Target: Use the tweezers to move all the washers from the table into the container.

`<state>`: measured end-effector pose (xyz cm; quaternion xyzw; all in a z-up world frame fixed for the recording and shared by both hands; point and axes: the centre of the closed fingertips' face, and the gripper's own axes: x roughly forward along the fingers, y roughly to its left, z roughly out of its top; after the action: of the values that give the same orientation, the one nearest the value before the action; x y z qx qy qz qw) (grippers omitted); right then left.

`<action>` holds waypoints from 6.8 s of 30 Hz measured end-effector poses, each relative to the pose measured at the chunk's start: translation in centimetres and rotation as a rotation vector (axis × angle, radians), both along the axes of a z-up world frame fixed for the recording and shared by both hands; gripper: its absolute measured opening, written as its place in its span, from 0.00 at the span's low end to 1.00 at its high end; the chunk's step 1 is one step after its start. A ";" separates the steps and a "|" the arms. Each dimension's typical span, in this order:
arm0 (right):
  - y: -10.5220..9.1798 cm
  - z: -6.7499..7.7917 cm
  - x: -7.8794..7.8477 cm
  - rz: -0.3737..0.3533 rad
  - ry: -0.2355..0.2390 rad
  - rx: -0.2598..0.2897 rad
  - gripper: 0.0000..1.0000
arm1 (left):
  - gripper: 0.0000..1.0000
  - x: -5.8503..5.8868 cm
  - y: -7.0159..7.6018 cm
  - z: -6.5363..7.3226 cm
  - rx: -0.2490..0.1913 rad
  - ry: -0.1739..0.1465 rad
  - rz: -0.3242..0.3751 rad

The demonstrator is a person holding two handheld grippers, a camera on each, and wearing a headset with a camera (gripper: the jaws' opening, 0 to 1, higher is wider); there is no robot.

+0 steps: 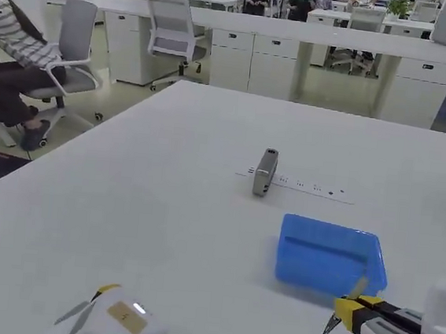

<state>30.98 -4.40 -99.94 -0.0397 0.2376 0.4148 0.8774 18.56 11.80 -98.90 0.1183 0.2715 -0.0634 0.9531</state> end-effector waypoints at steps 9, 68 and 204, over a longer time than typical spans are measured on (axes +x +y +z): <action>0.2 -1.1 0.2 -0.012 0.018 -0.011 0.02 | 0.92 0.0 -0.1 -0.3 0.007 0.014 -0.009; -0.3 4.8 4.5 0.012 -0.122 -0.058 0.00 | 0.91 0.1 -0.1 0.8 -0.011 -0.036 0.001; 0.7 5.4 7.2 -0.087 -0.102 0.026 0.02 | 0.90 -0.3 -0.4 -1.4 0.014 0.078 -0.016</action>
<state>38.15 -3.68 -94.58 -0.0390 0.1888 0.3768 0.9060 18.29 11.41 -100.31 0.1244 0.3081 -0.0740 0.9403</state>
